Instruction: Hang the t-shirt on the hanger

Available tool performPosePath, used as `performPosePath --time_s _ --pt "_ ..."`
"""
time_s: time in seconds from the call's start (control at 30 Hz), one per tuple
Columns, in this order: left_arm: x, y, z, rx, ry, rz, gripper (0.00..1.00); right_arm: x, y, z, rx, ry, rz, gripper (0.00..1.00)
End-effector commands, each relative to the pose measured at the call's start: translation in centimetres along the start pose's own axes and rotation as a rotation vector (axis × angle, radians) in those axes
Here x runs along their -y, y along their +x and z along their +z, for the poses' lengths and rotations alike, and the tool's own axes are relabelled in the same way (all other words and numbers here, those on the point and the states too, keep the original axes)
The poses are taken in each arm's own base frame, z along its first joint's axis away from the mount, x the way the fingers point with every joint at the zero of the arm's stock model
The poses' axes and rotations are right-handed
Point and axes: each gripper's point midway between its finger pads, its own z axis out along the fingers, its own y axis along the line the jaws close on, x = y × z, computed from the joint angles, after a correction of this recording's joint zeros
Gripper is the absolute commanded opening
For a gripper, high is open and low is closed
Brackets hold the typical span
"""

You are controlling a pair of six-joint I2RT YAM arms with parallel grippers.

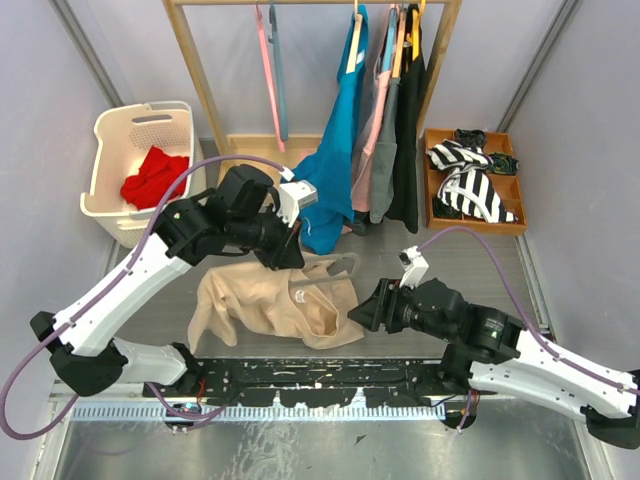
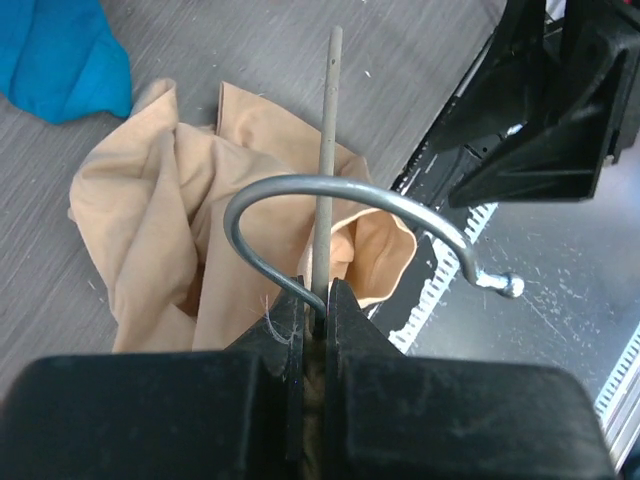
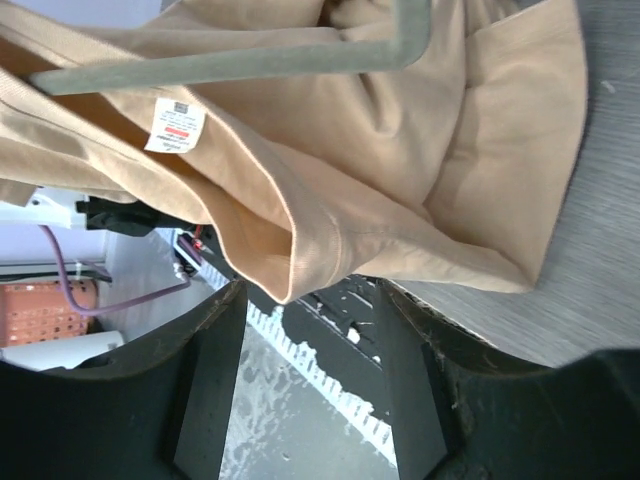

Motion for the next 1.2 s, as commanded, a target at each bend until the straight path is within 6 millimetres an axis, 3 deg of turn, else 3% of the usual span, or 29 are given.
performPosePath --time_s 0.0,0.57,0.83,0.9,1.17 --pt "-0.7 -2.2 -0.3 0.077 -0.029 -0.008 0.00 -3.3 -0.9 0.4 0.021 -0.112 0.086 0.59" --pt "-1.2 -2.4 0.1 0.093 -0.017 -0.023 0.00 -3.2 1.4 3.5 -0.010 0.139 -0.056 0.62" --pt "-1.1 -1.8 0.0 0.091 -0.003 -0.027 0.00 -1.3 1.7 4.9 0.023 0.251 -0.089 0.37" --pt "-0.6 -1.9 -1.1 0.120 0.006 -0.017 0.00 -1.1 1.6 5.1 0.032 0.261 -0.092 0.27" --pt "0.2 -0.9 -2.0 0.132 0.039 -0.015 0.00 0.0 0.0 4.2 0.072 0.295 -0.088 0.01"
